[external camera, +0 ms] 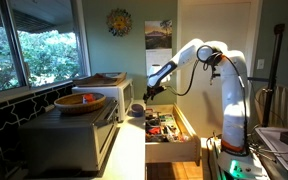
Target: Lift the purple bowl and put it on the oven
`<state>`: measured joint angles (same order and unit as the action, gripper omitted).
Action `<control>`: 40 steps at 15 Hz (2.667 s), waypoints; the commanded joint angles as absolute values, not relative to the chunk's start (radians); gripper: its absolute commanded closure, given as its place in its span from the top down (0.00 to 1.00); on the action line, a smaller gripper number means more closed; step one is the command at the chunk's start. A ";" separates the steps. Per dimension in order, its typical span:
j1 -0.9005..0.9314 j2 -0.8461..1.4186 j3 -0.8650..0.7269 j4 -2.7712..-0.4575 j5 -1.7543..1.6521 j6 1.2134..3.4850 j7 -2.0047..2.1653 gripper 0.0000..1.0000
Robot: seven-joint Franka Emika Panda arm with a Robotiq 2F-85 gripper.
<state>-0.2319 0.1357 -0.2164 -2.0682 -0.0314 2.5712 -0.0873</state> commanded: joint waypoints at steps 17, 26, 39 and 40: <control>-0.264 0.365 -0.174 -1.878 0.087 2.632 -0.104 0.45; -0.286 0.387 -0.157 -1.847 0.106 2.637 -0.113 0.00; -0.300 0.359 -0.142 -1.835 0.140 2.628 -0.120 0.01; -0.303 0.356 -0.139 -1.833 0.148 2.624 -0.124 0.01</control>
<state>-0.2793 0.3688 -0.1595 -1.8313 0.1082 2.6251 -0.0921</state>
